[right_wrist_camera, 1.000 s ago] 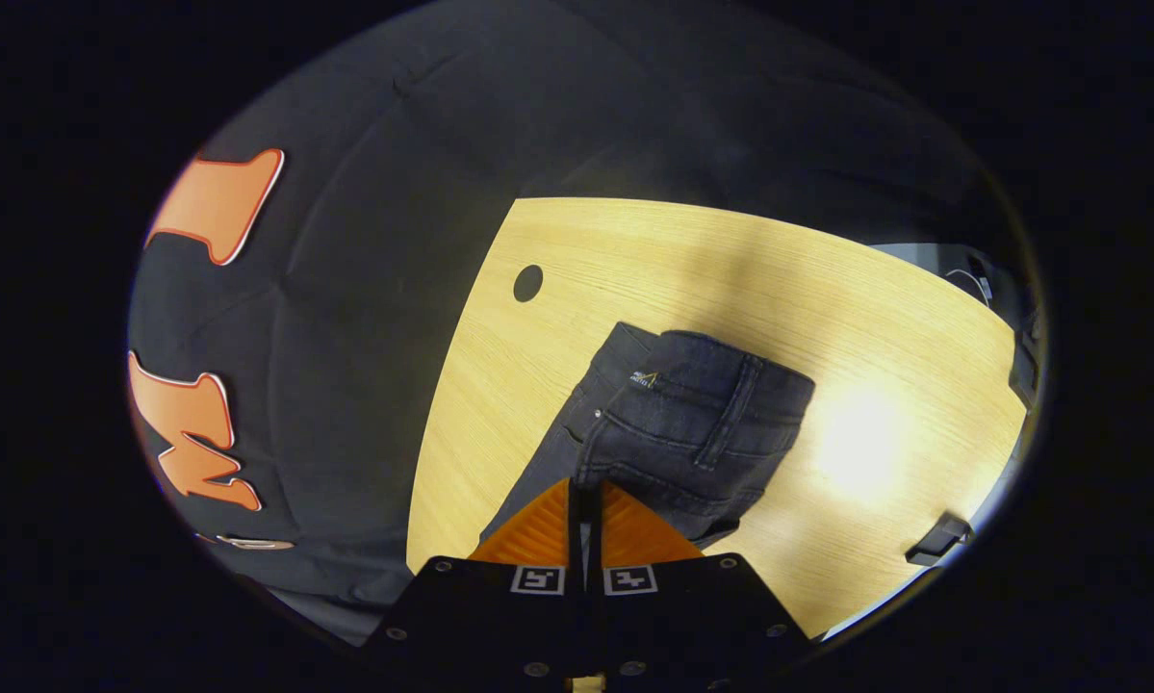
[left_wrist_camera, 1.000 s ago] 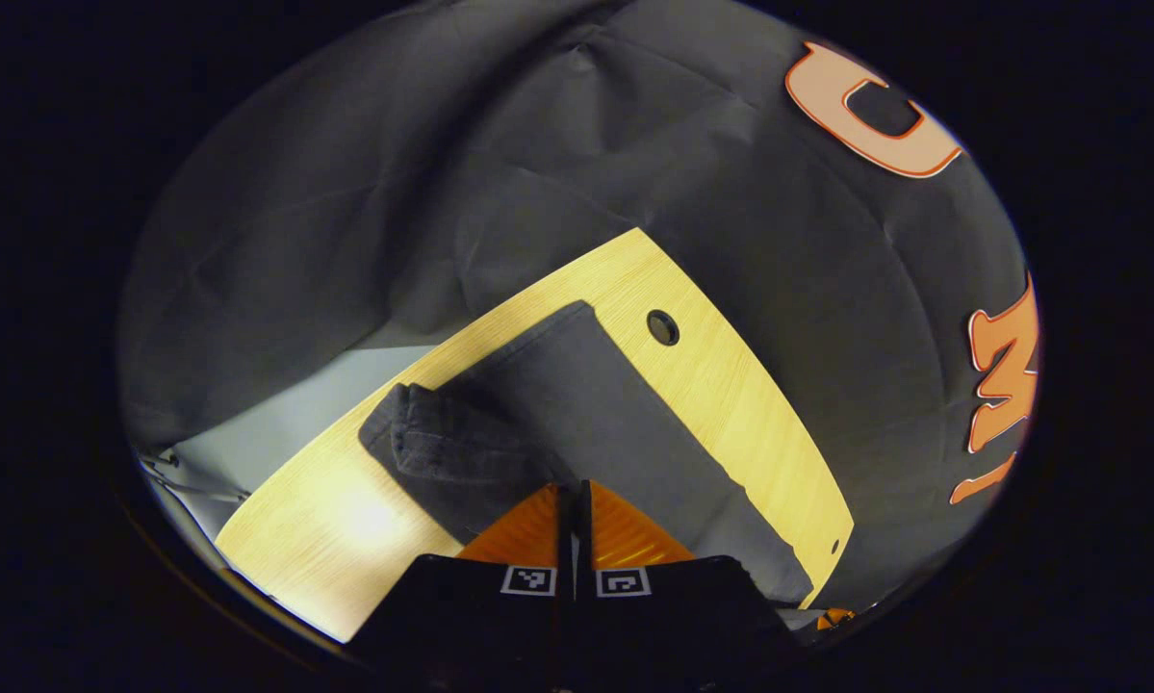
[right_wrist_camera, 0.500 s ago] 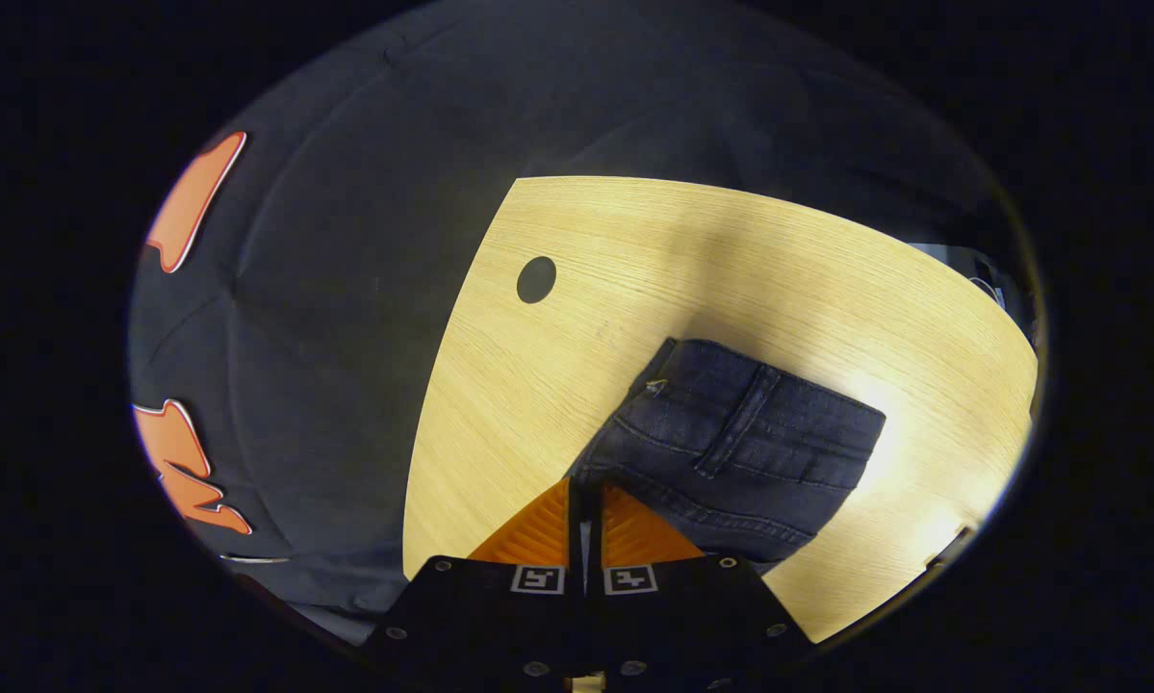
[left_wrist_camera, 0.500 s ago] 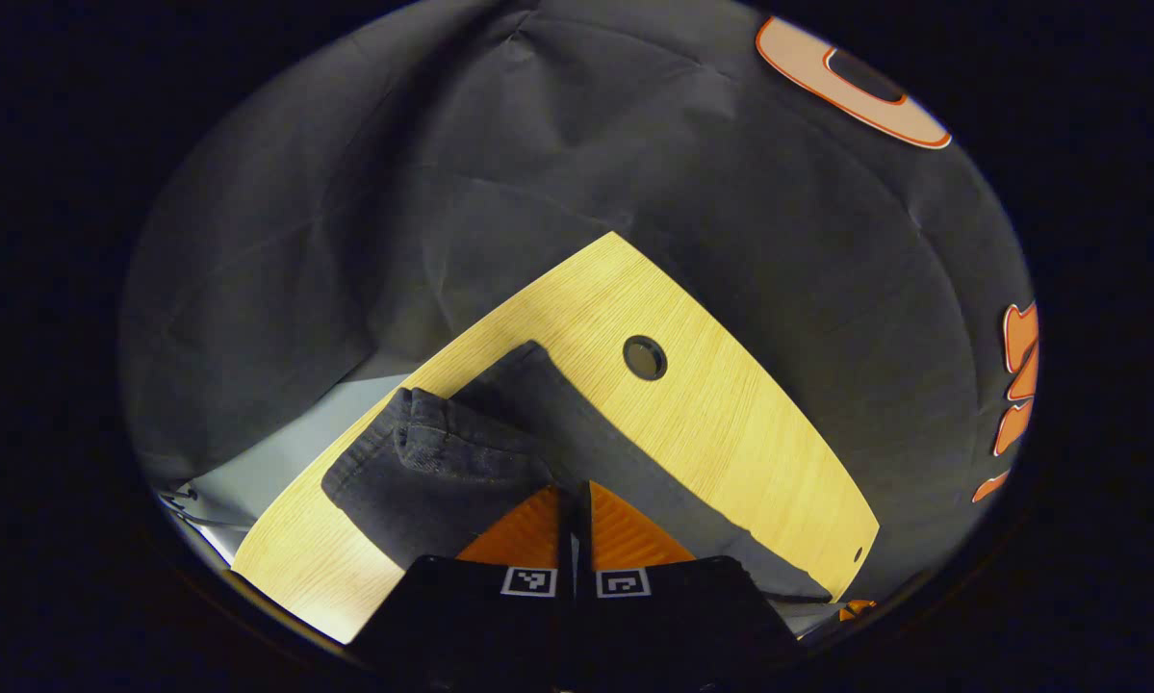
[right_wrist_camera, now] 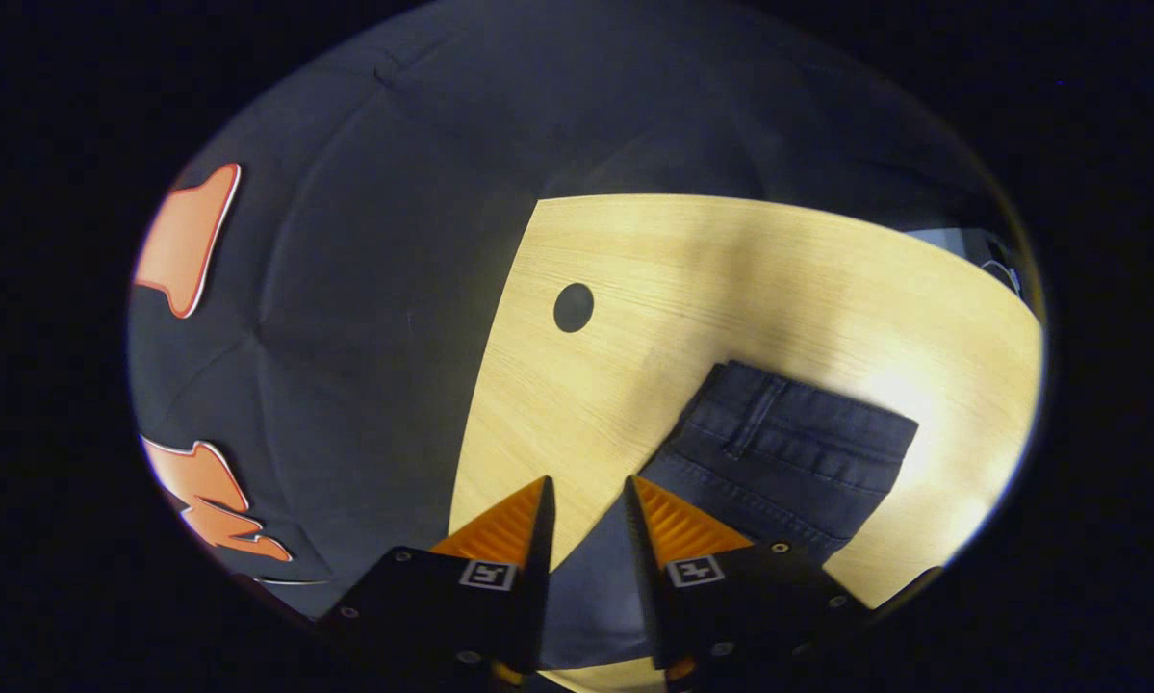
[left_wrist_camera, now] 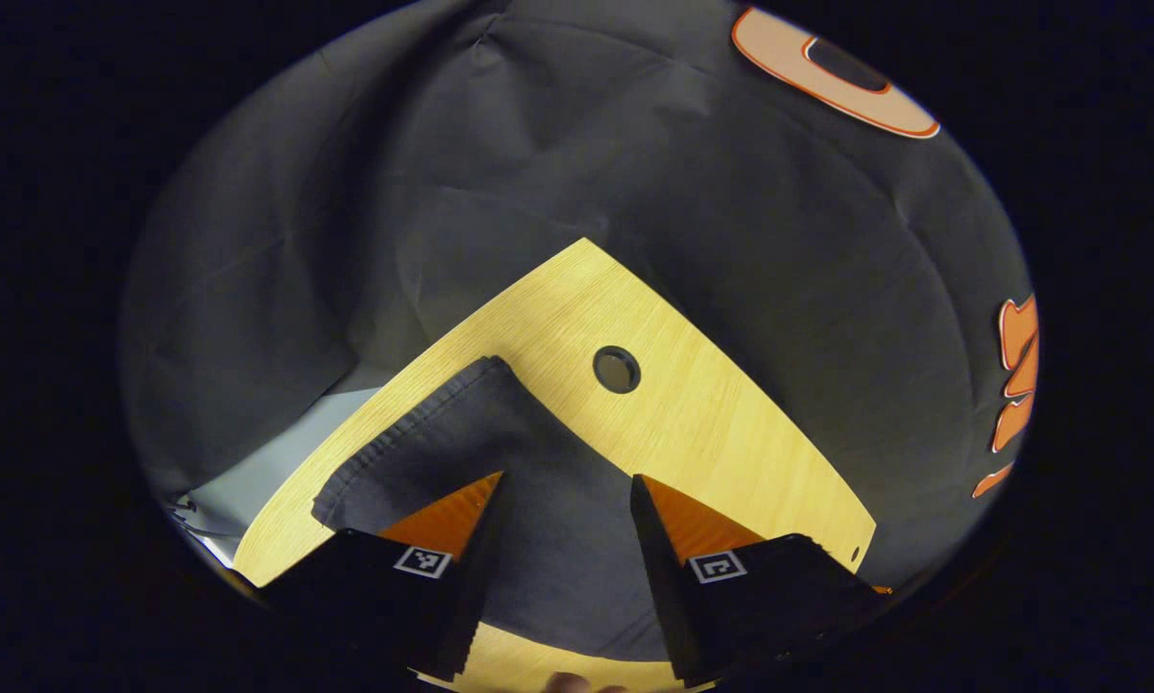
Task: Grasp the waist and the cuffs of the jeans and fold them to make the two legs overlap; first hold the waist and fold one-third of the jeans toward the cuffs, then hold the cuffs and fold the remaining one-third in the same direction to finish folding.
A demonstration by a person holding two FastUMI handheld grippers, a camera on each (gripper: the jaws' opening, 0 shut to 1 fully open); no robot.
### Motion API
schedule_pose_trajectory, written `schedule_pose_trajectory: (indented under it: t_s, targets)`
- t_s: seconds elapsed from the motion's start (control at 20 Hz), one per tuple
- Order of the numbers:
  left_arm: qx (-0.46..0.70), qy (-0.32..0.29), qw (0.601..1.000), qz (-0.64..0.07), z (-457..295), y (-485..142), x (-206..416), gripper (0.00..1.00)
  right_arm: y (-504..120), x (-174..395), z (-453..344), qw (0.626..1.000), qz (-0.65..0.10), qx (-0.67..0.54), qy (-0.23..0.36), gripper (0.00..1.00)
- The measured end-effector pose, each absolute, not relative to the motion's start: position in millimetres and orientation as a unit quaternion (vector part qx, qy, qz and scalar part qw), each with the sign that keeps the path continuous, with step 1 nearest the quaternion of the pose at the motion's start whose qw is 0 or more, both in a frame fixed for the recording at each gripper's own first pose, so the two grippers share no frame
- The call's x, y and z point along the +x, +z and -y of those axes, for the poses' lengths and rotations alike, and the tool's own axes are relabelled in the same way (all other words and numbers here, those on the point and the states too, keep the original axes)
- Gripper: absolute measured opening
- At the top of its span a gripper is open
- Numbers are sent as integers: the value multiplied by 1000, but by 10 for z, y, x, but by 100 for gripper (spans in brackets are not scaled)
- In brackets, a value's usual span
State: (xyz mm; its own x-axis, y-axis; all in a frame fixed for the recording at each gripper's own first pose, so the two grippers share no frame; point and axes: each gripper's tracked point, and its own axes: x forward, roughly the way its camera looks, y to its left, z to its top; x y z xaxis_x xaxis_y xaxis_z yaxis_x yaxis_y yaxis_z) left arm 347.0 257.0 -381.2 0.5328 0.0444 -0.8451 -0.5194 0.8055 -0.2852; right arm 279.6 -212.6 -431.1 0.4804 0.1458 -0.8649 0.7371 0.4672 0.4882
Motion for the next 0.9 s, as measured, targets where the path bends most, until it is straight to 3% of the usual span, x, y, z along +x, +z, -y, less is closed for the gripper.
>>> schedule_pose_trajectory:
  t_s: [0.05, 0.15, 0.3, 0.6, 0.75, 0.9]
  targets:
    - [-266, 163, 837, -450, -2542, -3725, 3439, 75, -4317, 2700, 2150, 725, -473, 457, -205, 41]
    - [-270, 154, 846, -434, -2510, -3602, 3410, 78, -4326, 2524, 2174, 734, -484, 433, -199, 72]
    - [-236, 142, 874, -399, -2411, -3348, 3274, 78, -4367, 2265, 2181, 733, -492, 429, -193, 85]
    - [-123, 112, 929, -332, -2114, -2789, 3026, 78, -4511, 1716, 2440, 736, -496, 398, -231, 88]
    - [-27, 111, 934, -339, -2077, -2708, 2746, 78, -4642, 1506, 2534, 733, -509, 381, -243, 87]
    - [-24, 107, 942, -316, -1937, -2533, 2520, 78, -4760, 1497, 2572, 731, -512, 377, -247, 87]
